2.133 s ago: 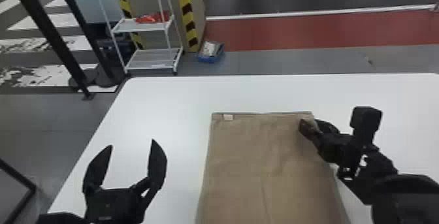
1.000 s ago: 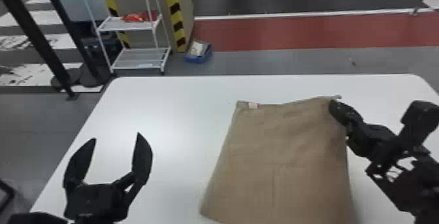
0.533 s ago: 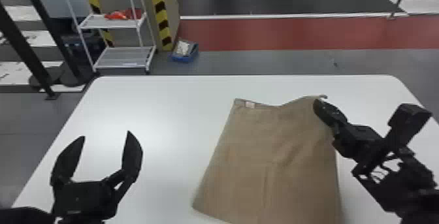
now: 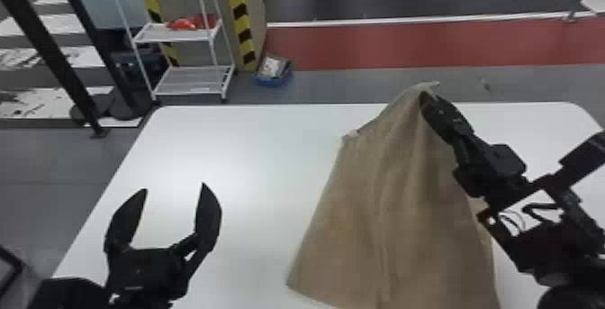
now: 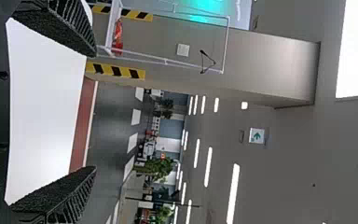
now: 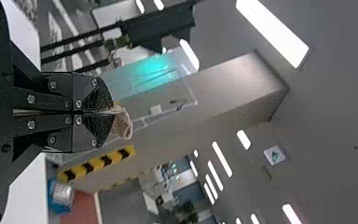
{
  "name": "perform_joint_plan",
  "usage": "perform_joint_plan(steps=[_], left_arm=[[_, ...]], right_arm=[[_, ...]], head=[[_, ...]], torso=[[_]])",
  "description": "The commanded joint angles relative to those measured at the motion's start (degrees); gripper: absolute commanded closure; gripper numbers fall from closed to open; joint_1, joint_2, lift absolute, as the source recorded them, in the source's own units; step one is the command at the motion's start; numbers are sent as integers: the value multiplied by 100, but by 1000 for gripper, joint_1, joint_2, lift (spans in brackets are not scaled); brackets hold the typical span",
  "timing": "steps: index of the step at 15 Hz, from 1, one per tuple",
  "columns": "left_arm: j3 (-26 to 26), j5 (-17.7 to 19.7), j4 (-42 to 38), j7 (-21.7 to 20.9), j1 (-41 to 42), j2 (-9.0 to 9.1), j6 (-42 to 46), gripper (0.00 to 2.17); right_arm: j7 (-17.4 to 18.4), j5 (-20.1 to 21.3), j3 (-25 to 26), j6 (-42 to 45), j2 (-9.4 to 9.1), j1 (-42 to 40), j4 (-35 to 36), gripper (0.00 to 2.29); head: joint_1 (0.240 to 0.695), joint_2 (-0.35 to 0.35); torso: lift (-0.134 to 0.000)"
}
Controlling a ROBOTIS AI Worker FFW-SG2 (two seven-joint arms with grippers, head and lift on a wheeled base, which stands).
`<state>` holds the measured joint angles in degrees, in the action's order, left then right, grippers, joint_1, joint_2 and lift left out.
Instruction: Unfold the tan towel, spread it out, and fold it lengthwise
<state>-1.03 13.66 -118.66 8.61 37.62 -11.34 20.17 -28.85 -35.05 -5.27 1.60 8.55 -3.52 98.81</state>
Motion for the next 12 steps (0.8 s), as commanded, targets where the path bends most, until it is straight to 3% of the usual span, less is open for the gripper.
perform_joint_plan(steps=[1,4,5,7,10,11,12], left_arm=[[32,32,36,0,0,-17,43,-1],[67,111,98,0,9,-35,131,-1],[85,129,98,9,9,-35,149,-1],[103,129,106,9,18,-26,149,-1],[103,146,115,9,18,-26,201,-1],[103,146,115,9,18,-26,201,-1],[103,146,115,9,18,-26,201,-1]], right_arm=[[-376,-37,-484,142,-152,299,-239,1146],[-798,68,-1214,336,-248,870,-925,1146],[-903,139,-1486,336,-292,1081,-1188,1146],[-938,358,-1890,213,-389,1406,-1602,1146],[-807,736,-2365,90,-582,1705,-2103,1136],[-657,868,-2444,-86,-670,1776,-2270,1025],[-437,982,-2585,-157,-688,1846,-2340,704]], head=[[695,163],[695,238],[695,291],[695,339],[695,350],[695,350],[695,350]], torso=[[-123],[-123],[-123],[-123],[-123],[-123],[-123]])
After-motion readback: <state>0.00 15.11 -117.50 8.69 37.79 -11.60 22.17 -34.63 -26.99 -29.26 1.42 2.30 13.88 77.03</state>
